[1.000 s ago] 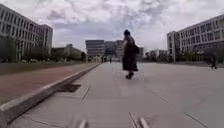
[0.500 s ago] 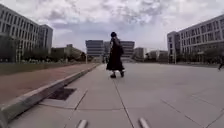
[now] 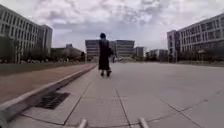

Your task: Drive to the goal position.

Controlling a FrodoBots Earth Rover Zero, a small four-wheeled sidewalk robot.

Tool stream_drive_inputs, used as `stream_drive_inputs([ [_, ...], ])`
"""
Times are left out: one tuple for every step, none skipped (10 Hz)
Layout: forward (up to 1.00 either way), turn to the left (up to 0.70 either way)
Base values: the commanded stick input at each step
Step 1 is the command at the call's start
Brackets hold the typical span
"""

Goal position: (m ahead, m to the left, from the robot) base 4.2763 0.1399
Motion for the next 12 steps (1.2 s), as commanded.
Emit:
stream_drive_inputs([
  [0.70, 0.00],
  [0.70, 0.00],
  [0.70, 0.00],
  [0.70, 0.00],
  [0.70, 0.00],
  [0.70, 0.00],
  [0.70, 0.00],
  [0.70, 0.00],
  [0.70, 0.00],
  [0.70, 0.00],
  [0.70, 0.00],
  [0.70, 0.00],
])
